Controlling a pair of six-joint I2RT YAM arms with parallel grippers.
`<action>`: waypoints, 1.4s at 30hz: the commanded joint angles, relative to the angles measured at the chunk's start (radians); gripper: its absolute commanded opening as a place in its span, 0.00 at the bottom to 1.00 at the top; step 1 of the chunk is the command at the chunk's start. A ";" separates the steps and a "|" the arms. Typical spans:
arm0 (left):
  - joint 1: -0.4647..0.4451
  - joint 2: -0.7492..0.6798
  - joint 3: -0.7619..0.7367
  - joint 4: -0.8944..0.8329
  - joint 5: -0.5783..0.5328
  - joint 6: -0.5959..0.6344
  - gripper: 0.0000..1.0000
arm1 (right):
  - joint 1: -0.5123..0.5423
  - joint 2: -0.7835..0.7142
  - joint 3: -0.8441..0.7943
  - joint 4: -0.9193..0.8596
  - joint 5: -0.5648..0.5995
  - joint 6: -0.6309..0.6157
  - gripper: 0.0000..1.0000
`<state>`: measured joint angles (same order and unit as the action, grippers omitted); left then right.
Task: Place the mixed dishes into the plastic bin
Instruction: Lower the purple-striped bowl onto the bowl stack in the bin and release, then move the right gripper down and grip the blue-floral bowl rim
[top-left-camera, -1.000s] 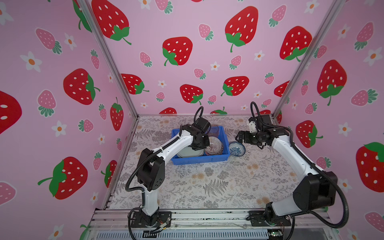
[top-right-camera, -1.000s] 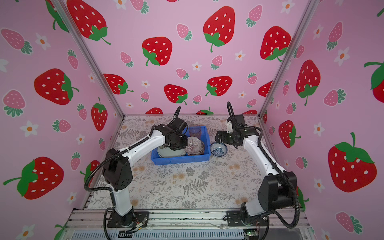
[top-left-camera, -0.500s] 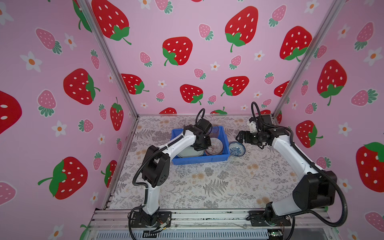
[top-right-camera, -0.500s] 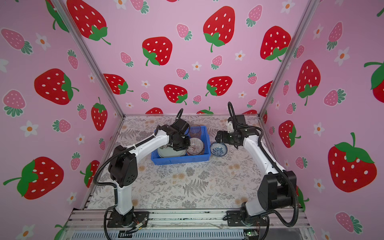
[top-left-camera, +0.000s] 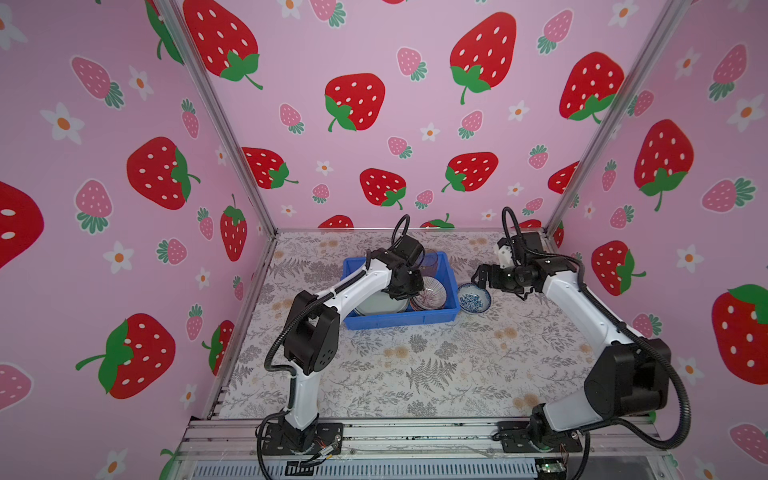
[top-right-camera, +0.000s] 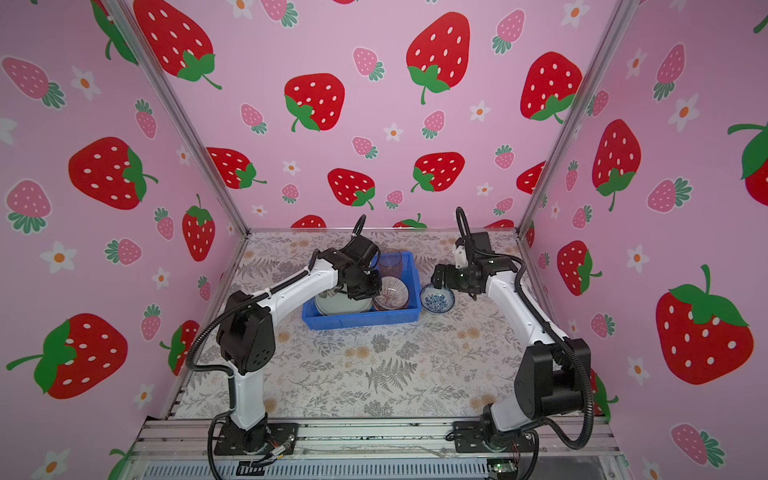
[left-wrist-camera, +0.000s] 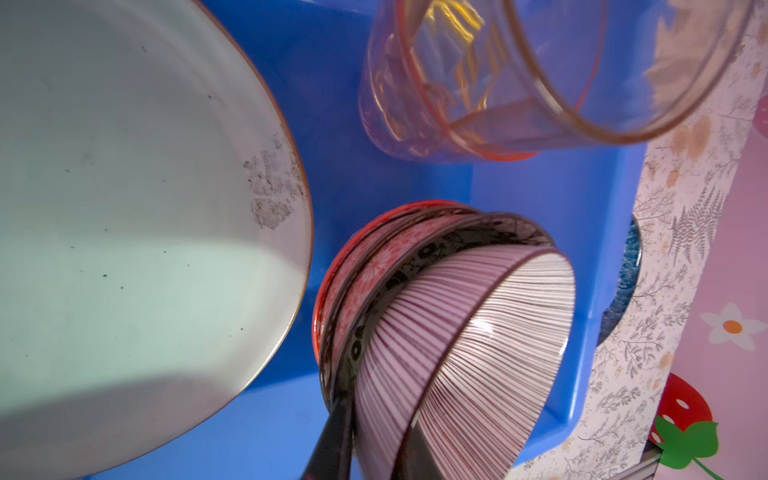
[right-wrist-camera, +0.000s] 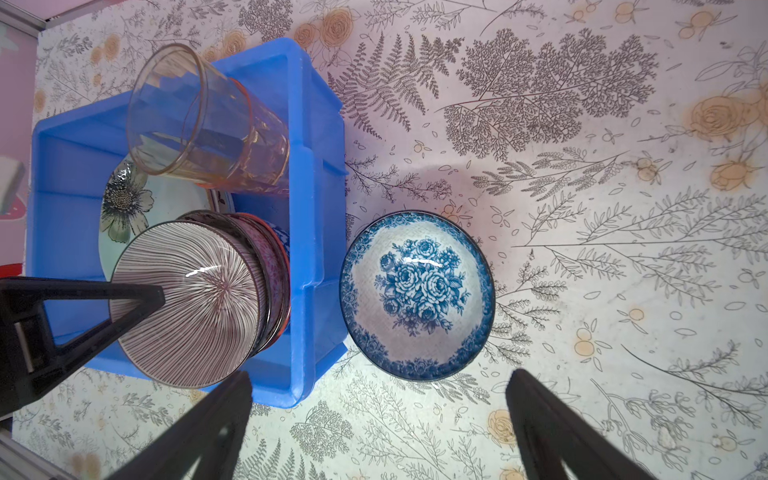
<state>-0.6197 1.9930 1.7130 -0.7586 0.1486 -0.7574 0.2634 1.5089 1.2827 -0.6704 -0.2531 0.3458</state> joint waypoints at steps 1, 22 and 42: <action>-0.003 0.008 0.024 0.016 0.016 -0.006 0.21 | -0.008 0.014 -0.017 0.005 -0.010 -0.011 0.98; -0.005 -0.133 0.004 -0.034 -0.005 0.017 0.51 | -0.053 0.052 -0.085 0.045 0.030 -0.002 0.99; 0.004 -0.289 -0.080 -0.062 -0.086 0.032 0.77 | -0.062 0.234 -0.137 0.139 0.075 -0.027 0.52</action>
<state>-0.6212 1.7267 1.6550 -0.7910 0.0944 -0.7315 0.2047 1.7336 1.1534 -0.5507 -0.1825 0.3241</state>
